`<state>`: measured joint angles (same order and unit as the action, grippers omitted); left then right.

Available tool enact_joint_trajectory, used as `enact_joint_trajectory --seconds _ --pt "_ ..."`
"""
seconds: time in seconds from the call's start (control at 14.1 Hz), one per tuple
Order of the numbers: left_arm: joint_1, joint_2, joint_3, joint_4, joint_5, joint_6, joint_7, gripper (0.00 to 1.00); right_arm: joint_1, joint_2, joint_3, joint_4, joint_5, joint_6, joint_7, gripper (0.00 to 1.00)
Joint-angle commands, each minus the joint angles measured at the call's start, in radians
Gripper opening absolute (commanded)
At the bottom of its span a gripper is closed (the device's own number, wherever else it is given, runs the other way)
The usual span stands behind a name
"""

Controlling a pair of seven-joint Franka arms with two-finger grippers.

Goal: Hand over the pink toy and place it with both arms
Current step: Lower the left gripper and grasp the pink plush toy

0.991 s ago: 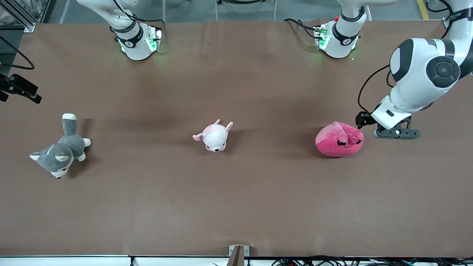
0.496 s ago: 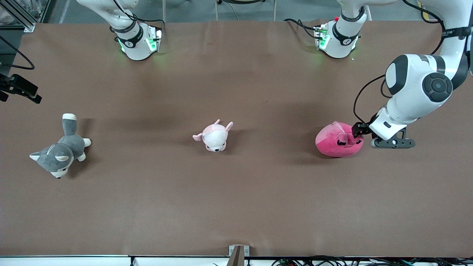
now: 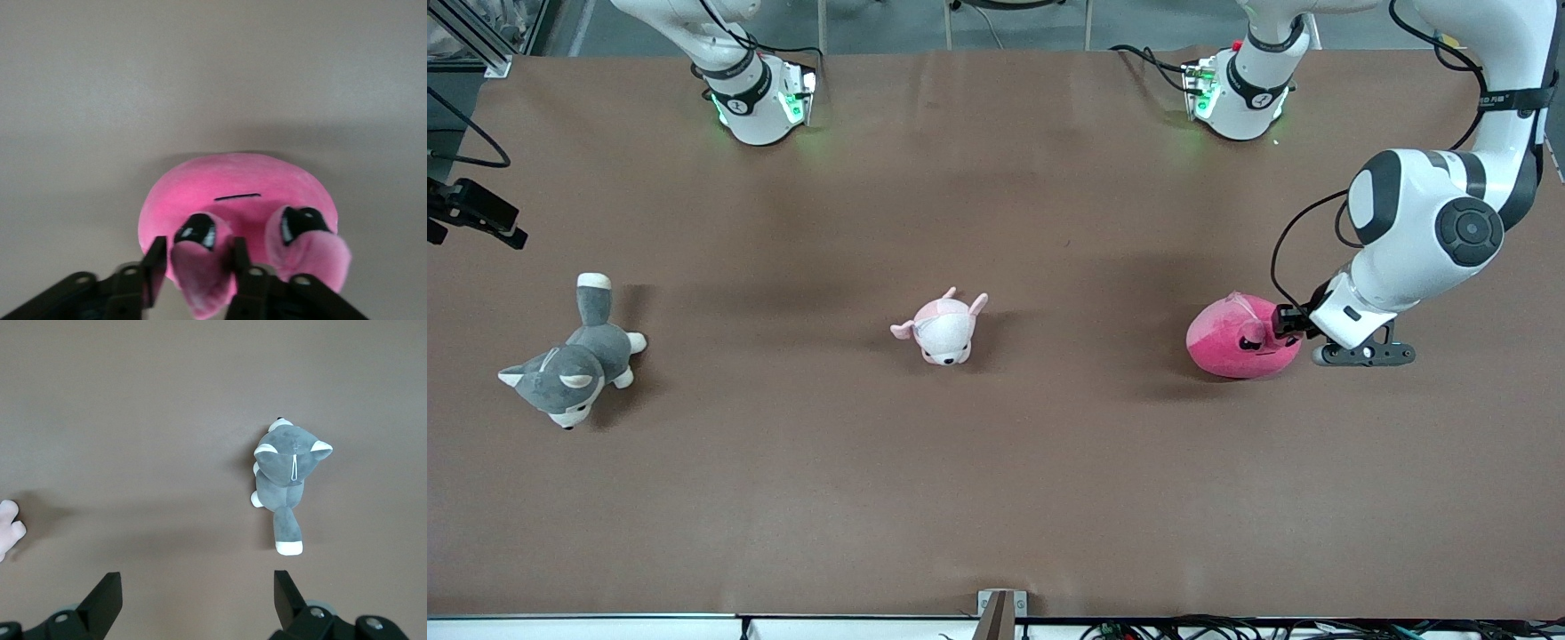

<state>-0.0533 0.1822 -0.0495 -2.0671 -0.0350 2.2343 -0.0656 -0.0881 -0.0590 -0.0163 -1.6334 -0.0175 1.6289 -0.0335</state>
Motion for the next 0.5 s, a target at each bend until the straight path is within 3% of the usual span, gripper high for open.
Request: enact_joint_trajectory --seconds 0.0,0.28,0.42 --pt "-0.006 0.0 -0.006 0.013 -0.013 -0.013 -0.003 0.01 -0.004 -0.028 0.004 -0.029 -0.012 0.0 -0.009 1.0" --pt "-0.017 -0.049 -0.033 0.051 -0.013 -0.083 0.001 0.0 -0.004 -0.028 0.004 -0.029 -0.012 -0.006 -0.009 1.0" --pt "-0.02 -0.066 -0.061 0.119 -0.084 -0.158 -0.005 0.0 -0.004 -0.028 0.004 -0.028 0.004 -0.026 -0.003 1.0"
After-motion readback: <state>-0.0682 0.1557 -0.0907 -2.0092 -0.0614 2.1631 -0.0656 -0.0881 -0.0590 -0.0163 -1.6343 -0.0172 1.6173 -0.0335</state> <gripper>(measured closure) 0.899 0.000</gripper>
